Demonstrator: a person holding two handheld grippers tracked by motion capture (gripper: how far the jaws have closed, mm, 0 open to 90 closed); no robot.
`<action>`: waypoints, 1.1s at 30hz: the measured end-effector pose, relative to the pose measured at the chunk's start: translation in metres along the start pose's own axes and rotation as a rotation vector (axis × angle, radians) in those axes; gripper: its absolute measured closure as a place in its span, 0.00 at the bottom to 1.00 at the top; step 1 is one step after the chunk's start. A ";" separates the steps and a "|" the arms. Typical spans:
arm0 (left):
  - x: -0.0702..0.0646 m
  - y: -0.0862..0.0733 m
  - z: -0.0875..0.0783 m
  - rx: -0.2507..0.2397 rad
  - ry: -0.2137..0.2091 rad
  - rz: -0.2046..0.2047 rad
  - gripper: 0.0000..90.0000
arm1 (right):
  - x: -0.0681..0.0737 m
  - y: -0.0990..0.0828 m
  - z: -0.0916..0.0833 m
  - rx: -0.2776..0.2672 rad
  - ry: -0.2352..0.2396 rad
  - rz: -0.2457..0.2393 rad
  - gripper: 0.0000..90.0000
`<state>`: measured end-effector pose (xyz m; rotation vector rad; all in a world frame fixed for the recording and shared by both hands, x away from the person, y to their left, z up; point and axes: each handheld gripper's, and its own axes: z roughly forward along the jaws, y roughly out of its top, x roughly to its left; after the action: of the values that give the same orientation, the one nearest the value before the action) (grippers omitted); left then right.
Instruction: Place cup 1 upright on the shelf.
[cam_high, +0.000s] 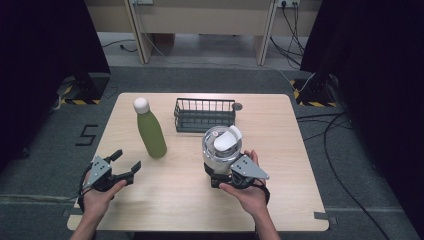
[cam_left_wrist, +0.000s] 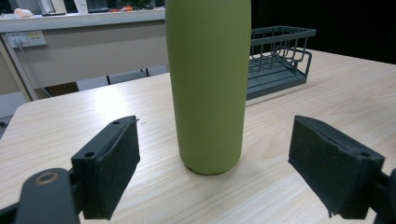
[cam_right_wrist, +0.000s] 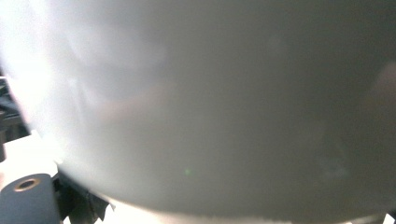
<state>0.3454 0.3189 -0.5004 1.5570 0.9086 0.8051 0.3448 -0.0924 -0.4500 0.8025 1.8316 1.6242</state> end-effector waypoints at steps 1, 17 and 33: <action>0.000 0.000 0.000 0.000 0.000 0.000 0.17 | -0.002 0.002 0.000 -0.003 -0.013 -0.004 0.12; 0.000 -0.001 0.001 0.003 -0.002 -0.001 0.18 | -0.023 0.017 0.010 -0.031 -0.113 0.009 0.12; -0.001 -0.001 0.001 0.004 0.004 -0.004 0.18 | -0.038 0.026 0.020 -0.037 -0.164 0.019 0.12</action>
<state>0.3457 0.3180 -0.5016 1.5569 0.9162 0.8051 0.3866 -0.1055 -0.4253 0.9111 1.6805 1.5505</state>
